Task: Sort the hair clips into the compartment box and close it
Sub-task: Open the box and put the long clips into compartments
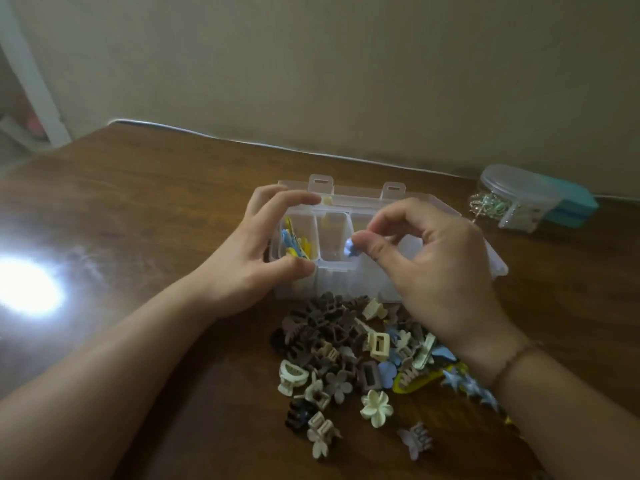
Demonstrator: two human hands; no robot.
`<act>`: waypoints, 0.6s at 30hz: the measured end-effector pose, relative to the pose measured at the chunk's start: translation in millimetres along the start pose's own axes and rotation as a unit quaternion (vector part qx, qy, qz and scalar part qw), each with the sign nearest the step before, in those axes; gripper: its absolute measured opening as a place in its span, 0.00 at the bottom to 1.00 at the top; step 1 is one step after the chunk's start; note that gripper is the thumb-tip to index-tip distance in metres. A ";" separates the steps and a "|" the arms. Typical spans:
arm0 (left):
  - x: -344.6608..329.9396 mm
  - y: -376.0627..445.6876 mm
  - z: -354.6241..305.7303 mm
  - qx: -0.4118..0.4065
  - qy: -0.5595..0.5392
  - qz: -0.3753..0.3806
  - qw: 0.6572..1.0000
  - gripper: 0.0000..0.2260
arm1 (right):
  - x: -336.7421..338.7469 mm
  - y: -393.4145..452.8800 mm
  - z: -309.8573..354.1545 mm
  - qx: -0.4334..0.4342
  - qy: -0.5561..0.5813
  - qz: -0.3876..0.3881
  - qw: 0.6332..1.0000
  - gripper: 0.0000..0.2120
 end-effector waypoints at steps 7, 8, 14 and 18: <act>-0.8 0.5 -1.1 0.000 0.003 0.000 1.000 0.31 | -5.9 2.6 -1.8 0.078 -0.087 0.073 0.990 0.14; -0.7 0.3 -1.2 0.000 0.002 -0.001 1.000 0.31 | -1.0 2.3 -2.2 0.088 -0.078 0.079 0.990 0.13; 0.2 0.8 0.4 0.006 -0.002 0.002 1.000 0.33 | 62.3 -14.5 -26.8 0.023 -0.064 0.219 0.973 0.01; 0.3 0.9 0.9 0.009 0.001 -0.001 1.000 0.33 | 41.7 -45.4 -35.0 0.049 -0.282 0.486 0.826 0.16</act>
Point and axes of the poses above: each hand's wrist, its own y-axis towards the middle knuckle, its own x-axis out of the back of the hand, z = x × y, the point moved 6 cm from there along y, towards the middle knuckle, and after that the axes turned 13 degrees about -y, right-handed, at the moved point
